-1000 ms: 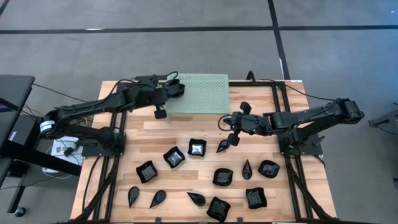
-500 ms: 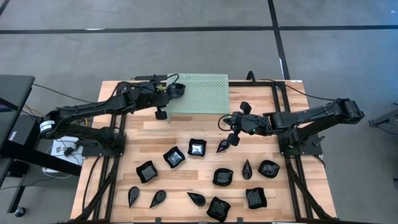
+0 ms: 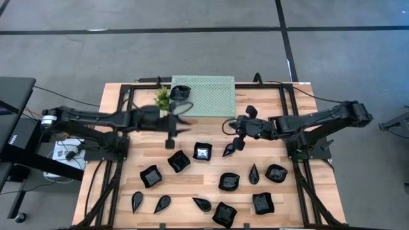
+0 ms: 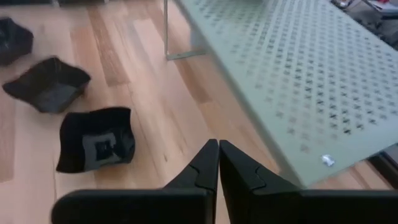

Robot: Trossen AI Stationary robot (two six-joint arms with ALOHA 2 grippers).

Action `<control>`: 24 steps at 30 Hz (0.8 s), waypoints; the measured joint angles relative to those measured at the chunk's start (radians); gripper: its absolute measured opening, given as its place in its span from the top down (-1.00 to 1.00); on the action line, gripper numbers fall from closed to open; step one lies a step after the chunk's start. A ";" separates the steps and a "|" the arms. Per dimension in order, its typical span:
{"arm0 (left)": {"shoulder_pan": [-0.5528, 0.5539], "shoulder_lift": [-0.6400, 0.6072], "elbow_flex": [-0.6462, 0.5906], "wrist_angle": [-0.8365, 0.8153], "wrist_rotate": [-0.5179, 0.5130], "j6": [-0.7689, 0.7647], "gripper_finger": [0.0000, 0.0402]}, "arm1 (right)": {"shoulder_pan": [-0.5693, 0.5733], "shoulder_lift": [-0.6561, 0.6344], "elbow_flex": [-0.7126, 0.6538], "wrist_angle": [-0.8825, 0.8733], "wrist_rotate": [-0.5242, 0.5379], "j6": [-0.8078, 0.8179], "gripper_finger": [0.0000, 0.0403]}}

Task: Pick & Place Mini shaped plates
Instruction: Stack the leaf-shaped plate on top of the other leaf-shaped plates on the shelf

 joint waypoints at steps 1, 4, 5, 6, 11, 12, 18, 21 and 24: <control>-0.030 0.000 0.000 -0.002 0.000 -0.028 0.54 | 0.004 0.011 0.000 0.006 0.000 -0.007 0.95; -0.115 0.000 0.000 -0.007 0.001 -0.091 0.54 | 0.018 0.048 0.000 0.006 -0.001 -0.010 0.90; -0.138 0.000 0.000 -0.007 0.002 -0.108 0.54 | 0.024 0.059 0.000 0.006 -0.001 -0.011 0.88; -0.158 0.000 -0.002 -0.007 0.001 -0.124 0.54 | 0.031 0.068 0.000 0.008 -0.001 -0.011 0.84; -0.234 0.000 -0.043 -0.006 0.000 -0.160 0.54 | 0.064 0.110 0.029 0.008 -0.001 -0.013 0.66; -0.244 0.000 -0.057 -0.006 0.000 -0.160 0.54 | 0.074 0.112 0.036 0.007 -0.002 -0.014 0.63; -0.291 0.000 -0.126 -0.003 0.000 -0.293 0.54 | 0.185 0.132 0.046 -0.005 -0.166 -0.011 0.52; -0.311 0.000 -0.156 -0.007 0.000 -0.315 0.54 | 0.251 0.171 0.047 -0.031 -0.314 -0.036 0.50; -0.319 0.000 -0.178 0.000 0.000 -0.314 0.54 | 0.316 0.232 0.047 -0.059 -0.379 -0.045 0.49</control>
